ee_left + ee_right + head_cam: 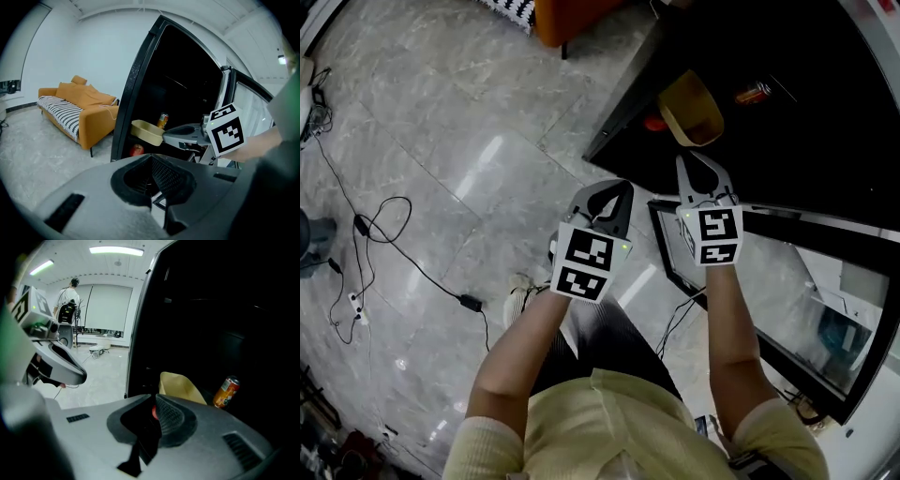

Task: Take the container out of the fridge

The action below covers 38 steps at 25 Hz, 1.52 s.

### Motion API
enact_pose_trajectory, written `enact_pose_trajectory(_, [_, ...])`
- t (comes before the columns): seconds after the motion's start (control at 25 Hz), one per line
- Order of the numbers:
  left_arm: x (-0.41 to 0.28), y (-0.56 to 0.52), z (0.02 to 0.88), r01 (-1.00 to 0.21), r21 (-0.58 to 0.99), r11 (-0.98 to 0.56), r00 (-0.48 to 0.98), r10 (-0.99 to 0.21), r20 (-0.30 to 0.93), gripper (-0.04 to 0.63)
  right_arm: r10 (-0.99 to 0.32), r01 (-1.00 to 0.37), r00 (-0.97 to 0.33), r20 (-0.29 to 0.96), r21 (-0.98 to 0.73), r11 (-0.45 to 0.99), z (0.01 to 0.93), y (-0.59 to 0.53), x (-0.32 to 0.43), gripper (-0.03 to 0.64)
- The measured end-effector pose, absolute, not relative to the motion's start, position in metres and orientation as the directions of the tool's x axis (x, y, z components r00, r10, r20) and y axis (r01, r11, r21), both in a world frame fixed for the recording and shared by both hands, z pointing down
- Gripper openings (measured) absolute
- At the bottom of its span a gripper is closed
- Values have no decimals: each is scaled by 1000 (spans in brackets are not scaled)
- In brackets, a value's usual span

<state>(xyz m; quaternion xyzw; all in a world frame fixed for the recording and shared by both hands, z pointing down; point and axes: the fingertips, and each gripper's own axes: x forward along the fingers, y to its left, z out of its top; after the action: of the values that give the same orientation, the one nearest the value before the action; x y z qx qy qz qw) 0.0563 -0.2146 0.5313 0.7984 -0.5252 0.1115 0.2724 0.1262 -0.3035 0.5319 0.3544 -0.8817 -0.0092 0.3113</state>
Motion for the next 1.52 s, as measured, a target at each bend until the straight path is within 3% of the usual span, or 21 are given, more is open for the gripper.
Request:
enact_pose_trajectory(0.32, [48, -228, 537, -896, 350, -273, 418, -786, 457, 20, -642, -596, -543, 542, 290, 749, 526, -327, 121, 34])
enact_pose_trajectory(0.44, [46, -234, 540, -895, 359, -263, 413, -791, 451, 20, -615, -575, -550, 565, 278, 770, 530, -335, 117, 86])
enact_pose_trajectory(0.76, [41, -251, 555, -896, 380, -232, 396, -803, 445, 20, -531, -440, -505, 680, 326, 837, 554, -354, 100, 127])
enact_pose_trajectory(1.12, [34, -255, 557, -896, 386, -220, 387, -812, 437, 20, -468, -377, -417, 779, 321, 869, 577, -358, 98, 121])
enact_pose_trajectory(1.28, [30, -254, 558, -898, 382, -217, 384, -812, 440, 20, -453, -359, -378, 807, 324, 876, 585, -357, 99, 55])
enact_pose_trajectory(1.52, [28, -247, 550, -900, 369, -233, 389, -811, 436, 20, -457, -408, -374, 807, 300, 863, 579, -351, 102, 43])
